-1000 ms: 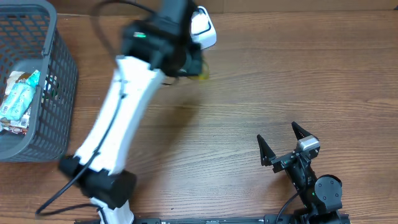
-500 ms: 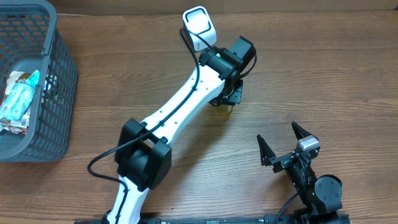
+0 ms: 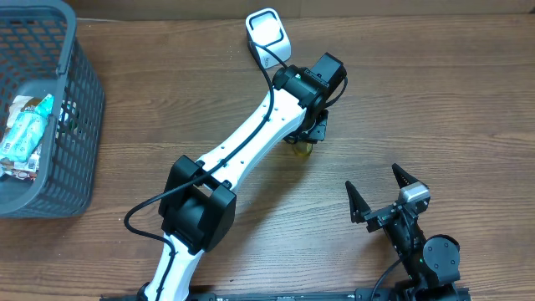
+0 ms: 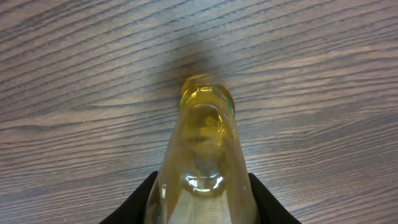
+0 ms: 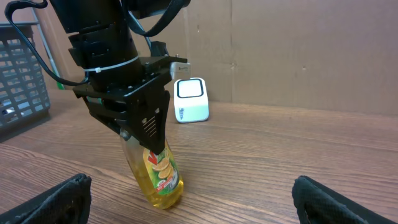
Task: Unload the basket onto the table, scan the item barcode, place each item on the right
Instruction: 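Carry the Vim bottle to the scanner and hold it beneath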
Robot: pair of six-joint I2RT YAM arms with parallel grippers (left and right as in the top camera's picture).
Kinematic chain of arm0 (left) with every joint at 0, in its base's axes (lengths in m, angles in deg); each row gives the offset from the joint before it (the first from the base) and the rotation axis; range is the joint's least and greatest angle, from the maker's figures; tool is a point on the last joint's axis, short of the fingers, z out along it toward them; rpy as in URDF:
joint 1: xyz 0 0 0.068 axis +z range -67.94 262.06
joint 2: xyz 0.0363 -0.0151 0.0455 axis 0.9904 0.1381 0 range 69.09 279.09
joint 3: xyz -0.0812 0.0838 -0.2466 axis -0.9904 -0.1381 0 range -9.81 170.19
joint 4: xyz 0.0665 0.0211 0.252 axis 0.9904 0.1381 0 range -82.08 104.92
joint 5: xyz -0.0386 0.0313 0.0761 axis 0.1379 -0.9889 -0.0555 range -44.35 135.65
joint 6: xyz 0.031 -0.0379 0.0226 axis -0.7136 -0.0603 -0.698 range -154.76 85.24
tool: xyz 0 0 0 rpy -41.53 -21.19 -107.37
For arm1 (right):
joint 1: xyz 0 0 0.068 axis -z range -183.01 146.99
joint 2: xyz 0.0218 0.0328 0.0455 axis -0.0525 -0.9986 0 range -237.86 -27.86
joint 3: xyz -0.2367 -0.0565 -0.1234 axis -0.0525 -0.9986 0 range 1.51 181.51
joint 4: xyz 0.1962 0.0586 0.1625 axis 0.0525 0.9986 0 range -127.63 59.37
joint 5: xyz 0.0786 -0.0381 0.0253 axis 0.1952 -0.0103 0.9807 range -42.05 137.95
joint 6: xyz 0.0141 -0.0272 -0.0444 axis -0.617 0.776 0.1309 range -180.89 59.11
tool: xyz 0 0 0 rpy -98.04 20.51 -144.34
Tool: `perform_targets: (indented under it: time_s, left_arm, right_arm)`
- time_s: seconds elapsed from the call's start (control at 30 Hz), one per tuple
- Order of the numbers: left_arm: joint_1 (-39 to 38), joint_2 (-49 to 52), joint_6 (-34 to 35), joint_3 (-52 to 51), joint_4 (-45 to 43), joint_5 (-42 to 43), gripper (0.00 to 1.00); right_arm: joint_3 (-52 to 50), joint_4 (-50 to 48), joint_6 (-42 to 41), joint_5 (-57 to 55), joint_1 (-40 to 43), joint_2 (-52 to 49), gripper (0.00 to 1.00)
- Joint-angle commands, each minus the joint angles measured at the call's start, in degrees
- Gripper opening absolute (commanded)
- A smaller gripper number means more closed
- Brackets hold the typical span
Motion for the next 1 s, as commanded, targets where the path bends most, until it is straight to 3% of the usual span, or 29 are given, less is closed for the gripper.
perform_targets:
  time_s: [0.0,0.13,0.47,0.57,0.7,0.97]
  left_arm:
    - [-0.37,-0.22,0.76,0.37,-0.24,-0.33,0.22]
    - [-0.37,-0.22,0.76,0.37,-0.22,-0.33,0.32]
    - [-0.37,-0.22,0.70,0.37,-0.17,-0.26,0.82]
    - [-0.37,-0.22,0.48,0.37,-0.15,-0.24,0.91]
    - [-0.35,-0.26,-0.90,0.44,-0.15,-0.26,1.00]
    - [1.20,-0.76,-2.71,3.04,1.95,-0.26,1.00]
  right_arm:
    - [-0.59,-0.15,-0.13,-0.13,0.15,0.33,1.00]
    - [-0.59,-0.17,-0.13,-0.11,0.15,0.33,1.00]
    - [-0.59,-0.15,-0.13,-0.11,0.15,0.33,1.00]
    - [-0.59,-0.17,-0.13,-0.11,0.15,0.33,1.00]
    - [-0.59,-0.17,-0.13,-0.11,0.15,0.33,1.00]
    - [-0.59,-0.15,-0.13,-0.11,0.15,0.33,1.00]
